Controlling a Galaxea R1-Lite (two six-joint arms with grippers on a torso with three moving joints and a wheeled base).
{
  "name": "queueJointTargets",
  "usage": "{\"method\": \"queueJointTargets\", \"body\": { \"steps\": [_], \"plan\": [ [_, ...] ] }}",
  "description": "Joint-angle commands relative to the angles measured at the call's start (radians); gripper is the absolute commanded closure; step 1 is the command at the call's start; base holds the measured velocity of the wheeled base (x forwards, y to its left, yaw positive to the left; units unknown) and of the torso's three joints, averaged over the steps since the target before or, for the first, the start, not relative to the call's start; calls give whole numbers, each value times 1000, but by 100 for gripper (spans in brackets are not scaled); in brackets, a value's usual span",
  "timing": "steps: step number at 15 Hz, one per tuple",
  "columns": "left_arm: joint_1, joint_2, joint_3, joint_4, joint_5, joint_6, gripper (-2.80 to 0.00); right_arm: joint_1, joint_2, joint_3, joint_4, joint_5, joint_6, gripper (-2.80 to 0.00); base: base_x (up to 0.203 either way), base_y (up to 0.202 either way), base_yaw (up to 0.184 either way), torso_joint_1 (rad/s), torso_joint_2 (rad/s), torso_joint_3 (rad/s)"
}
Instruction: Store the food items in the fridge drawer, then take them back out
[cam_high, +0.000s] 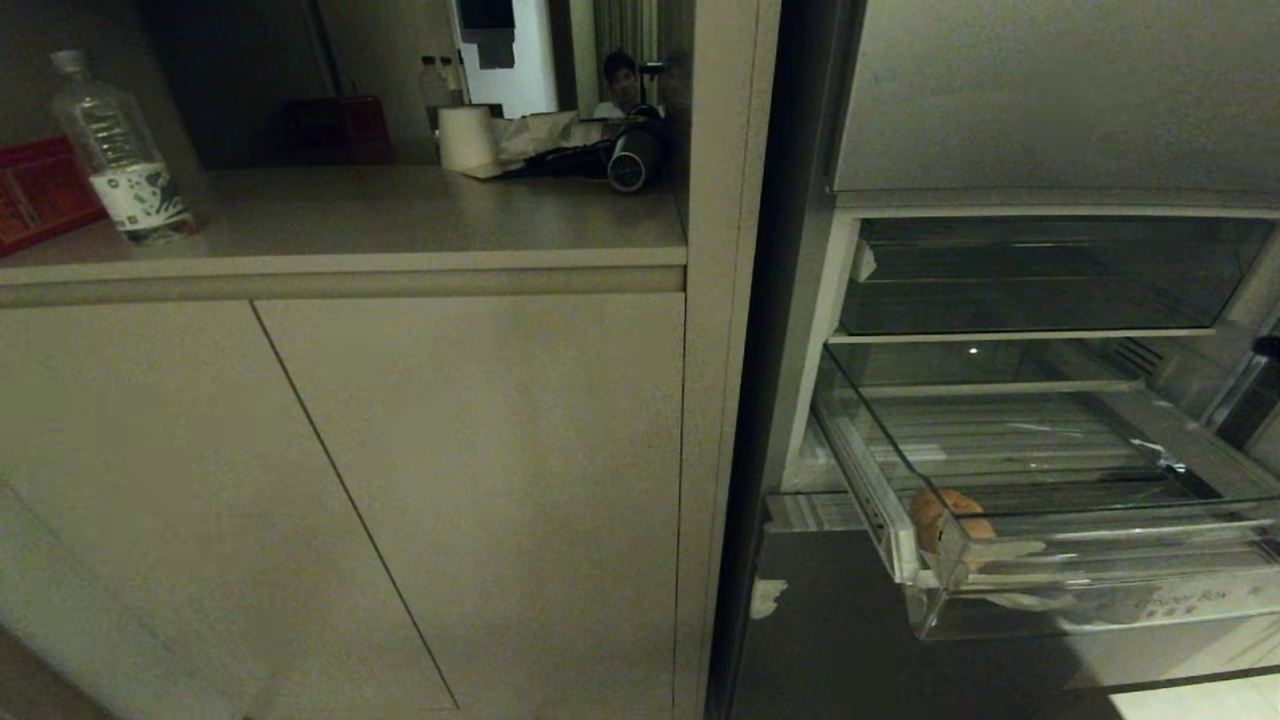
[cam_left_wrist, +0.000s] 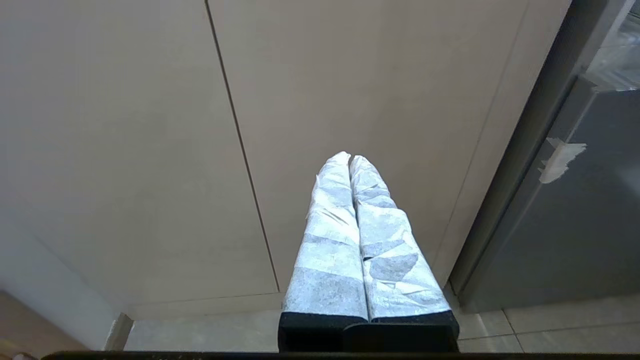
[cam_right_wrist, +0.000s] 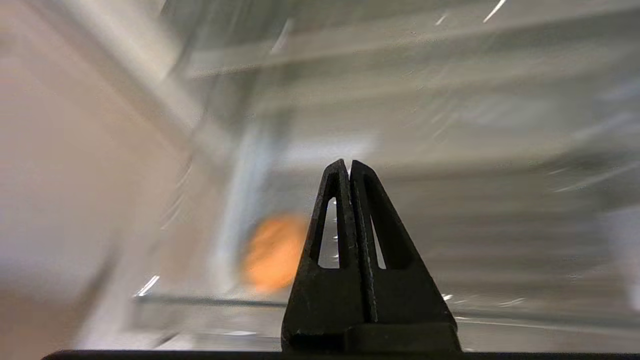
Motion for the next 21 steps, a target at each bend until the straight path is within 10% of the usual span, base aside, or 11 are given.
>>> {"method": "queueJointTargets", "body": {
  "steps": [1,11,21],
  "plan": [
    [0,0,0,0,0,0,0,132,204,-137,185,-18,10,0,0,0,0,0,0,0],
    [0,0,0,0,0,0,0,395,618,-437,256,-374,-33,0,0,0,0,0,0,0],
    [0,0,0,0,0,0,0,432,771,-804,705,-406,-124,0,0,0,0,0,0,0]
  ]
}}
